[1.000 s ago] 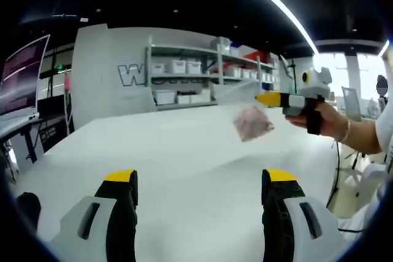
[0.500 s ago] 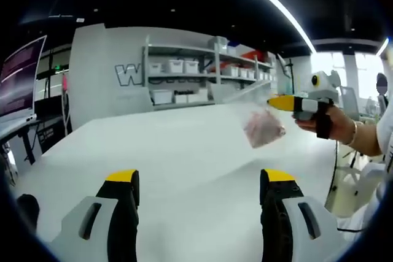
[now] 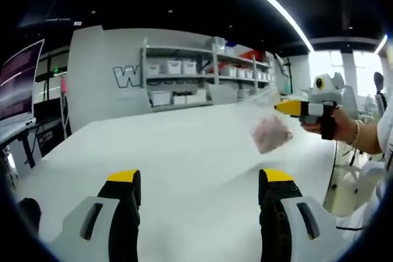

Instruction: Open the resealable bag by pulling the two sides of the seal apart until the entire bag opening is separated and visibly accessible.

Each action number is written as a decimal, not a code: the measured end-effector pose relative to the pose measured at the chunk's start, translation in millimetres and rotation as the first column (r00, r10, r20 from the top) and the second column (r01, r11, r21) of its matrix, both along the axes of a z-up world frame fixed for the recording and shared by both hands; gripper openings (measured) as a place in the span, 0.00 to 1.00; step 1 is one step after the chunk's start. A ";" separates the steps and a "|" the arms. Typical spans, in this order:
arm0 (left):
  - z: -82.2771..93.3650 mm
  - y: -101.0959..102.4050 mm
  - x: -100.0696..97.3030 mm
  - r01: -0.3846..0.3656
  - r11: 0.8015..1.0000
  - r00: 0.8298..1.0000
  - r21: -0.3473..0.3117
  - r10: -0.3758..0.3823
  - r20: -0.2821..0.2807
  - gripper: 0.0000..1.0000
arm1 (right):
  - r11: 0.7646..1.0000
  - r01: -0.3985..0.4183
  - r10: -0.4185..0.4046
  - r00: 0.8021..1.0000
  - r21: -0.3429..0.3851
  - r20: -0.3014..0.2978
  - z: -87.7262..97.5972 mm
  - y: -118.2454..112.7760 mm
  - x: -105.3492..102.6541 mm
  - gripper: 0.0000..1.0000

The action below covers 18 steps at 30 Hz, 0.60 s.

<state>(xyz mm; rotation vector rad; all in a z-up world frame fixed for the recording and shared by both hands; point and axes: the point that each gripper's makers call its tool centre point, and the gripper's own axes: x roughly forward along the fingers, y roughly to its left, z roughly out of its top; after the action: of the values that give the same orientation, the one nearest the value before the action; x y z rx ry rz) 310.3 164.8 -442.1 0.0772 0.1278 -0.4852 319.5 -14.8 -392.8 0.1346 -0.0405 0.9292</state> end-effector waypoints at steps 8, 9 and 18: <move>1.2 -3.3 0.2 0.015 1.000 1.000 0.006 -0.015 0.005 0.74 | 0.990 -0.040 0.050 0.996 -0.138 0.070 -13.0 15.4 -13.5 0.00; 1.4 -2.9 0.1 0.015 1.000 1.000 0.006 -0.015 0.006 0.74 | 0.987 -0.048 0.060 0.995 -0.154 0.074 -15.7 17.6 -15.8 0.00; -2.8 0.9 0.6 0.011 1.000 1.000 0.018 -0.011 0.004 0.72 | 0.932 -0.094 0.160 0.973 -0.350 0.165 -35.9 40.6 -42.1 0.00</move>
<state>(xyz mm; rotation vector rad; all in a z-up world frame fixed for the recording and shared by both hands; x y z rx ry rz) 310.9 165.8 -444.9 0.0962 0.1280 -0.4949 277.4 25.8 -428.7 -0.2777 -0.0481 1.0635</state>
